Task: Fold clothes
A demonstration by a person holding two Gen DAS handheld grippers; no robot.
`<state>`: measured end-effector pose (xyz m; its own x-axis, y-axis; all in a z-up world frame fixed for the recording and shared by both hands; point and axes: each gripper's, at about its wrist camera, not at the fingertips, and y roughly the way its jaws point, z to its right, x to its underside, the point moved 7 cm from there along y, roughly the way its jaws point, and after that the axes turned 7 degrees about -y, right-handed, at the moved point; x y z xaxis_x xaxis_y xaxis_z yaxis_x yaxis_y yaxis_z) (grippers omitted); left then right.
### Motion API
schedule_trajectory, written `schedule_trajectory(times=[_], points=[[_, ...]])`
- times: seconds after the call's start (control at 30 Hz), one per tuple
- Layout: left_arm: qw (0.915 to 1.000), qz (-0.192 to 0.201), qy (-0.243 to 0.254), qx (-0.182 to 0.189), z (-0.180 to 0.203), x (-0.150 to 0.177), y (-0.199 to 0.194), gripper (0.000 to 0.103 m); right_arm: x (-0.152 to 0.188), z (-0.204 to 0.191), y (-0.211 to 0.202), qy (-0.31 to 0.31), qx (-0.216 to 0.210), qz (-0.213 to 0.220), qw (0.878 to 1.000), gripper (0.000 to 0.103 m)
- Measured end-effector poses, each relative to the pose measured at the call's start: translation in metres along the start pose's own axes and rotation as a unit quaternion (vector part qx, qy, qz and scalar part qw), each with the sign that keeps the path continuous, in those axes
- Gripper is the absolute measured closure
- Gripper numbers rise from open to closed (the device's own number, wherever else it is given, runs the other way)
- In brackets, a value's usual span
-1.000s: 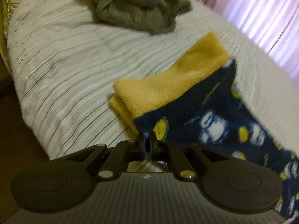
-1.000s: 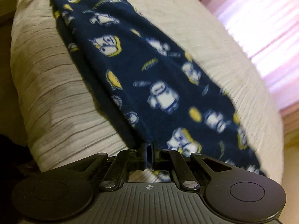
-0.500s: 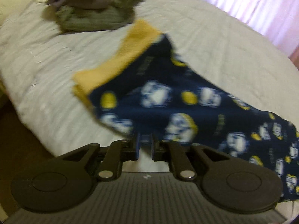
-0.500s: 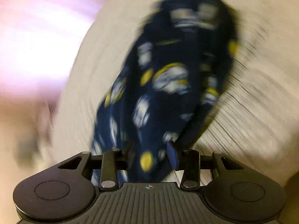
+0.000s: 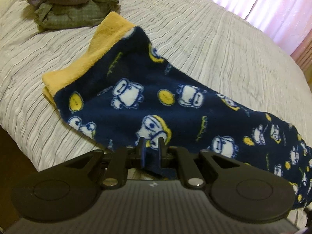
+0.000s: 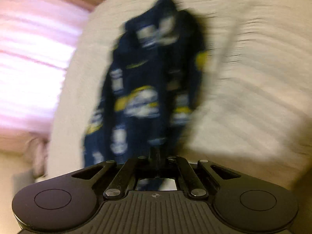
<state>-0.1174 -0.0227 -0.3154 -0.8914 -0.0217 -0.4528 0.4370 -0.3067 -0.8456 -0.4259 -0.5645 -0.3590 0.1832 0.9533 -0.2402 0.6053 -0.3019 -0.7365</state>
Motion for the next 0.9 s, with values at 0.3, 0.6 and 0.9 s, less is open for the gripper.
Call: schedule_trajectory(times=[0.3,0.6,0.9], points=[[0.9987,-0.043,0.002,0.026,-0.012,-0.015,0.023,0.096,0.009,-0.02,0.001,0.055,-0.04,-0.02,0.997,0.09],[0.9956,-0.066,0.029,0.06,-0.008,-0.039,0.035,0.096,0.02,-0.033,0.013,0.097,-0.054,0.02,0.994,0.065],[0.9949,-0.074,0.027,0.062,-0.01,-0.039,0.043,0.096,0.021,-0.023,0.042,0.1,-0.029,0.017,0.994,0.089]])
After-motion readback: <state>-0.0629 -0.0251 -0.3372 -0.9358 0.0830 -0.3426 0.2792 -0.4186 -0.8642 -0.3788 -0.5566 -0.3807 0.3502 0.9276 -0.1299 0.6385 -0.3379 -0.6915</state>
